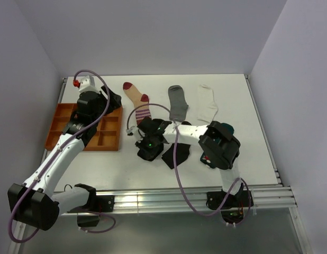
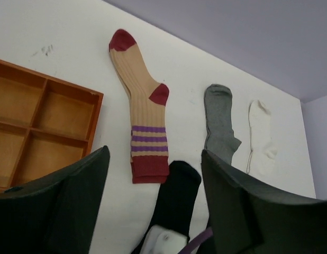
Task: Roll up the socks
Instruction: Roll the sock at the center of the board.
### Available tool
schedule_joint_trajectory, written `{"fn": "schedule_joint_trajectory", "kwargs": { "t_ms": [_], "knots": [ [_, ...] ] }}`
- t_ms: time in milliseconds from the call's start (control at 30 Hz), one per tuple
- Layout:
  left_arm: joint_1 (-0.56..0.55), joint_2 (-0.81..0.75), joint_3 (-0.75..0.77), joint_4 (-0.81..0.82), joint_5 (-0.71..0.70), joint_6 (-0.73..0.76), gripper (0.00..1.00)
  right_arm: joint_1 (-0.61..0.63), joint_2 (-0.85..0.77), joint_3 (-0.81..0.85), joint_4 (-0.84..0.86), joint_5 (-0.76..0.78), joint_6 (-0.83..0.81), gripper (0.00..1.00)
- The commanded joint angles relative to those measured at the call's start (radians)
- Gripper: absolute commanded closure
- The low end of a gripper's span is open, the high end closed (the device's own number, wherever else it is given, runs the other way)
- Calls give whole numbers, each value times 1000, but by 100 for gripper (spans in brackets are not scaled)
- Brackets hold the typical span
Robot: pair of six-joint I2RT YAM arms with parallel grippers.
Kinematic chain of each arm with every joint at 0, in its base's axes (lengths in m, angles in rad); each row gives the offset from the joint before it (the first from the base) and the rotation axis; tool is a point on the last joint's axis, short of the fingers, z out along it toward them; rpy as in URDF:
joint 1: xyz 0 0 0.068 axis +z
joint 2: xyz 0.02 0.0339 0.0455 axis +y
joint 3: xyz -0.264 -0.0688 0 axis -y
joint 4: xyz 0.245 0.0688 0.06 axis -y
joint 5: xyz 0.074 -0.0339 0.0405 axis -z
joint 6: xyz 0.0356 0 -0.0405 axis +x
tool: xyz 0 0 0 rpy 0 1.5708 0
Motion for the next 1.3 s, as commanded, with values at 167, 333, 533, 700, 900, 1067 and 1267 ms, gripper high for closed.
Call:
{"fn": "schedule_joint_trajectory", "kwargs": {
  "t_ms": [167, 333, 533, 700, 900, 1067, 1267],
  "knots": [
    [-107, 35, -111, 149, 14, 12, 39, -202, -48, -22, -186, -406, -115, 93],
    [-149, 61, -204, 237, 55, 31, 52, -251, 7, 30, -285, -534, -152, 95],
    [-175, 84, -335, 425, 195, 68, 59, -315, 104, 88, -371, -660, -165, 98],
    [-204, 149, -404, 582, 363, 107, 60, -349, 147, 101, -378, -672, -145, 100],
    [-239, 239, -439, 692, 521, 144, 59, -389, 180, 99, -384, -672, -119, 100],
    [-276, 302, -431, 752, 603, 158, 57, -420, 197, 101, -391, -698, -111, 100],
    [-307, 385, -428, 797, 661, 154, 54, -452, 219, 110, -402, -726, -105, 100]
  ]
}}
